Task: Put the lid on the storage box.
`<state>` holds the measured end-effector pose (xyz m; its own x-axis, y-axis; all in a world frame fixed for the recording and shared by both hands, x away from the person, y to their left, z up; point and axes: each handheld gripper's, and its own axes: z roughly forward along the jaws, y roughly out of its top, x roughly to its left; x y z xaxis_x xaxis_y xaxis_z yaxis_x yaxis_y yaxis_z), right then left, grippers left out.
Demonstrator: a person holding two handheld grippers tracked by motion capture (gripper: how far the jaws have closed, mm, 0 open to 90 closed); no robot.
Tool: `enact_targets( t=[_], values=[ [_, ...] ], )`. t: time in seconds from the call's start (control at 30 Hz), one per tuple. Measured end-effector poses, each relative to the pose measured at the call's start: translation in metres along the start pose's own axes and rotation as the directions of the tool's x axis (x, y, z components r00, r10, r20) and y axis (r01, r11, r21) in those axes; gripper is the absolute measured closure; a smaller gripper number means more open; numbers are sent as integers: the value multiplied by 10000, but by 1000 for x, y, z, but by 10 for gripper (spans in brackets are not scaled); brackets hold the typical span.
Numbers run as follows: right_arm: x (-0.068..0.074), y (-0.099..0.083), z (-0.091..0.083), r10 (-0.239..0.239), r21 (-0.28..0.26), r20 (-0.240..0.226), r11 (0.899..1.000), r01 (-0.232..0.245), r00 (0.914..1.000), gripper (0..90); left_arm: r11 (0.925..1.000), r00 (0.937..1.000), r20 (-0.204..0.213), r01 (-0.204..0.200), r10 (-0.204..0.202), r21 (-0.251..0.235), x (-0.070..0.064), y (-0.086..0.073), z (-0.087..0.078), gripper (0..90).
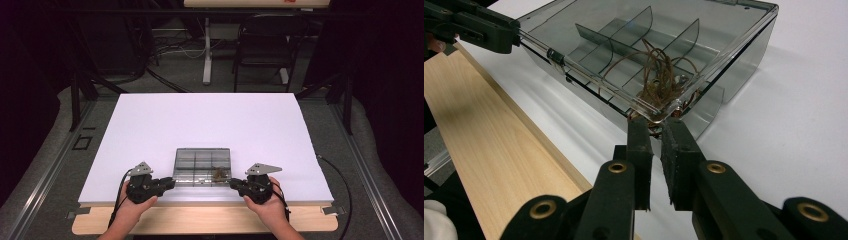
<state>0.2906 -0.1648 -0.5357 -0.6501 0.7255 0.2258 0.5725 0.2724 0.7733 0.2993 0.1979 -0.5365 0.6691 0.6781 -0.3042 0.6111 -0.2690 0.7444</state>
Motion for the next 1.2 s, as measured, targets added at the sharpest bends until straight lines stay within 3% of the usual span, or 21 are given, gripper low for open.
enact_targets(
  t=[0.8,1.2],
  values=[
    [-2,-3,1,97,82,-60,9999,-96,9999,811,9999,10000,51,2,-2,106,0,-2,3,734],
    [-4,-2,-3,264,-189,-132,9995,-267,9996,758,9999,9999,81,103,-102,-70,1,-2,-1,674]
  ],
)
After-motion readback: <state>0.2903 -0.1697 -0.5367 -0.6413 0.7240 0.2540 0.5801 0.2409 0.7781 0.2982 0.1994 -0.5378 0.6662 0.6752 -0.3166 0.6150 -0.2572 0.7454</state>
